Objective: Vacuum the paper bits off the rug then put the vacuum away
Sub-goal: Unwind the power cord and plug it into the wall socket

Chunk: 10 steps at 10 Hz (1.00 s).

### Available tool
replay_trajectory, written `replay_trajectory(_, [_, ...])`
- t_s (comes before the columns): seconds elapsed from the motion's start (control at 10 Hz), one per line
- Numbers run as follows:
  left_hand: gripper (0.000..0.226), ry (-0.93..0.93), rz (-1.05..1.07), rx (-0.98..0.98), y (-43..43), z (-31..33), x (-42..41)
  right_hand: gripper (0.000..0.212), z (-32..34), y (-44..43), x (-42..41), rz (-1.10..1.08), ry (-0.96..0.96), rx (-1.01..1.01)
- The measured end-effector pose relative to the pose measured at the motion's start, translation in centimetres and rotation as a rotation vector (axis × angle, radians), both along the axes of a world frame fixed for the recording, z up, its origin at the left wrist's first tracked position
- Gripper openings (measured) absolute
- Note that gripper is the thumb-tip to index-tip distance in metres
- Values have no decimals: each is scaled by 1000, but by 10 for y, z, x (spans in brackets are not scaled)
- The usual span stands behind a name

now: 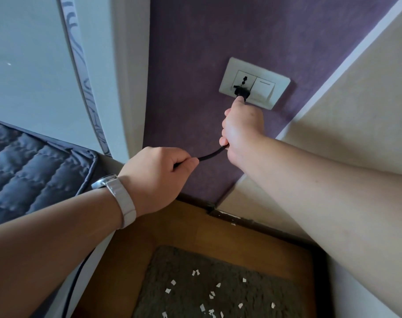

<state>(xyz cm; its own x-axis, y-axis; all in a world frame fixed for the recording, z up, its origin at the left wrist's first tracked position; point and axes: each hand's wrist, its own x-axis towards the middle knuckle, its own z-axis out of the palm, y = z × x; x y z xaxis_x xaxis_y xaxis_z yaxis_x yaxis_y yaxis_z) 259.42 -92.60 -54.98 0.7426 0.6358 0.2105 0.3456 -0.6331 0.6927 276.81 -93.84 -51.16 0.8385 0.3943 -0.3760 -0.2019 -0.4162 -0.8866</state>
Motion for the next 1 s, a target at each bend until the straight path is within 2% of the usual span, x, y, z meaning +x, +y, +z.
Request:
replay_trajectory(0.2, [36, 18, -18, -6, 2, 2, 0, 38, 0, 0, 2, 4, 39, -15])
replay_trajectory(0.5, [41, 10, -23, 30, 1, 2, 2, 33, -1, 2, 6, 21, 59, -23])
replay_trajectory(0.7, [41, -3, 18, 25, 5, 1, -1, 32, 6, 6, 8, 98, 130, 58])
replay_trajectory(0.8, [40, -22, 32, 14, 7, 4, 0, 36, 14, 13, 15, 133, 111, 112])
replay_trajectory(1.0, [39, 11, 12, 36, 11, 7, 10, 38, 2, 15, 26, 158, -36, 11])
